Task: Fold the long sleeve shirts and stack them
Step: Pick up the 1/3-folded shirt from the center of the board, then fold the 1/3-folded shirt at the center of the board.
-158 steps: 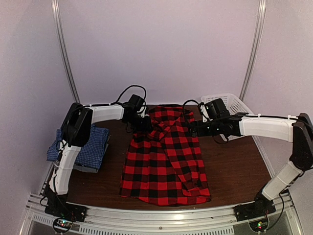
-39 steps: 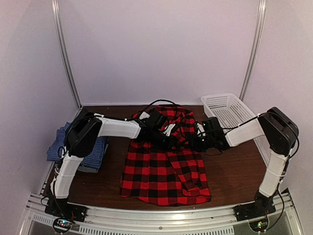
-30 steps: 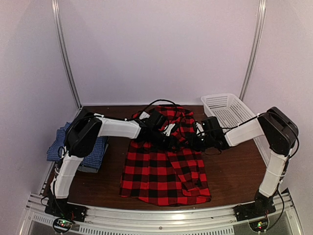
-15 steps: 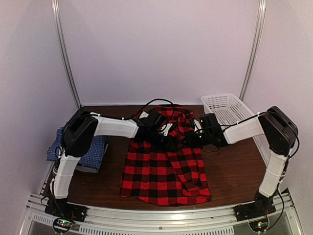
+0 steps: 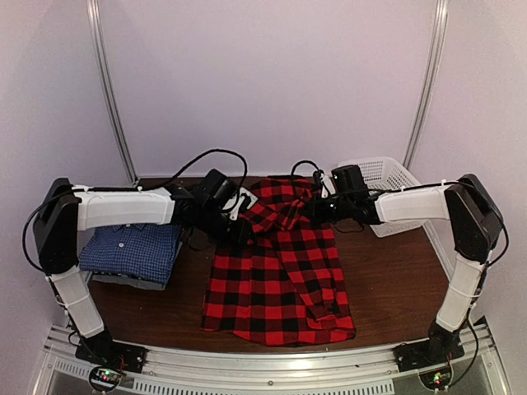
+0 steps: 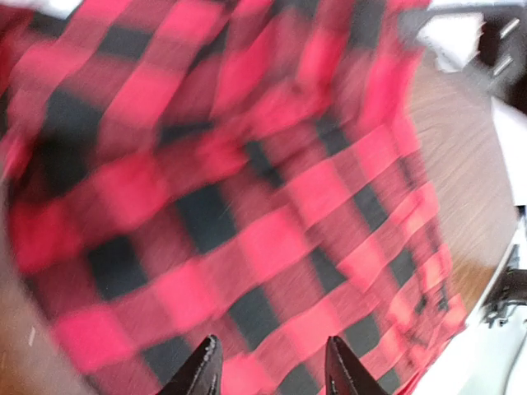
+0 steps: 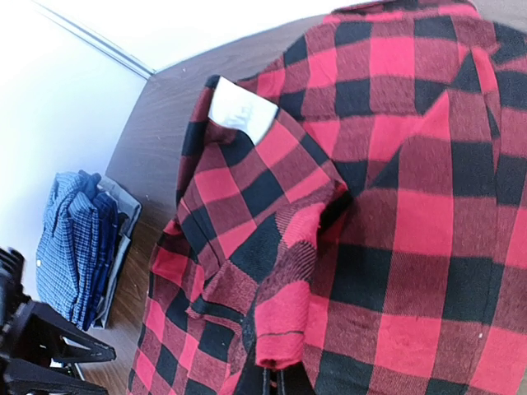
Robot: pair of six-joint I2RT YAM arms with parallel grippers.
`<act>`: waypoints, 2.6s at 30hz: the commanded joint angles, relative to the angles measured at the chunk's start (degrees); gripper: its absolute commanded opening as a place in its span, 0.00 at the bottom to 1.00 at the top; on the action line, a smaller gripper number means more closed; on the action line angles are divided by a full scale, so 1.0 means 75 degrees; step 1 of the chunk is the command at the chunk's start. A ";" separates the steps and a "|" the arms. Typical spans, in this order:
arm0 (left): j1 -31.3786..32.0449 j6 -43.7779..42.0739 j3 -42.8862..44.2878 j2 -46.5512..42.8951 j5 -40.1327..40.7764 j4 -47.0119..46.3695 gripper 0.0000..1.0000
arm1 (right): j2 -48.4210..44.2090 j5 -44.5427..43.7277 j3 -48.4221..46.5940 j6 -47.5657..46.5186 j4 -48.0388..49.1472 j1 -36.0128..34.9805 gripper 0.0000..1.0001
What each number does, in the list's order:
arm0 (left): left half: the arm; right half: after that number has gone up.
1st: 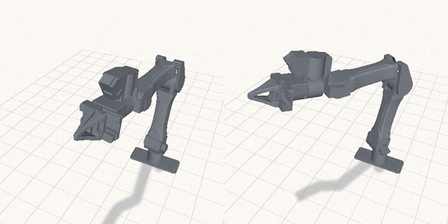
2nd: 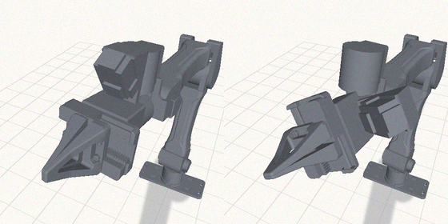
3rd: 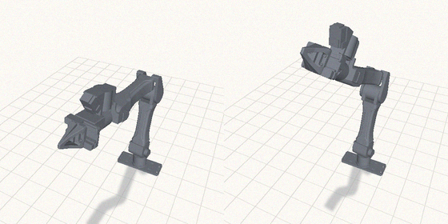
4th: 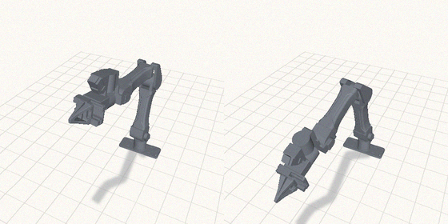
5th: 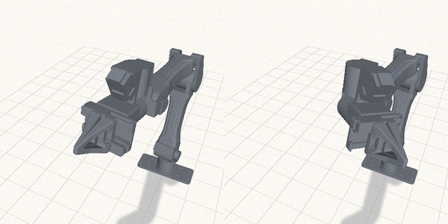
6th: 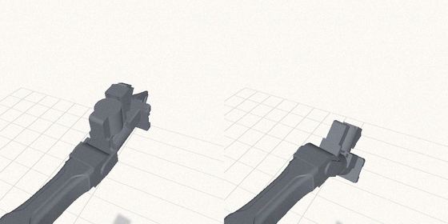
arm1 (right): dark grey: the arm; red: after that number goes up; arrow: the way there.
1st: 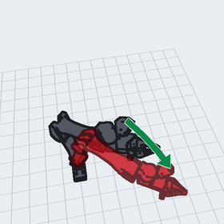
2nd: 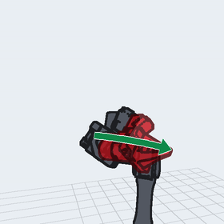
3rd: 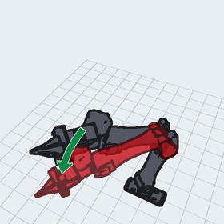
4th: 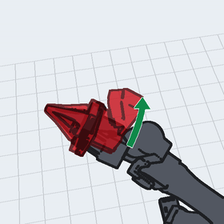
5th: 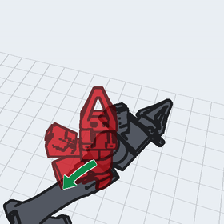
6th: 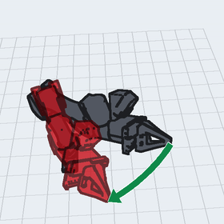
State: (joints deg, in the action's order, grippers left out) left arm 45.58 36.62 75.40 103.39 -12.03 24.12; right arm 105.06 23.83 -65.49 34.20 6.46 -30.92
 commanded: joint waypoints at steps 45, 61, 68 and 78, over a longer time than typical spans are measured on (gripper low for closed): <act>0.1412 0.3520 -0.5241 -0.2829 0.0046 0.0308 0.24 | 0.0916 -0.0268 -0.6065 -0.2604 -0.1874 -0.0097 0.00; 0.1504 0.3605 -0.4299 -0.3315 0.0726 0.1560 0.00 | 0.1148 -0.0591 -0.7001 -0.2909 -0.2306 -0.0086 0.00; 0.1655 0.2897 -0.3534 -0.3336 0.0926 0.2079 0.00 | 0.1064 -0.0778 -0.7189 -0.3062 -0.2559 0.0057 0.00; 0.2029 0.1116 -0.1485 -0.1942 0.0483 0.2087 0.00 | 0.0647 -0.1109 -0.6875 -0.3281 -0.2947 0.0682 0.00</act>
State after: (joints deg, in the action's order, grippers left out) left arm 60.12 52.34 58.87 84.97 -6.85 39.72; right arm 113.25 17.76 -117.80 10.57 -14.85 -28.40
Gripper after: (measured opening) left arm 0.012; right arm 0.018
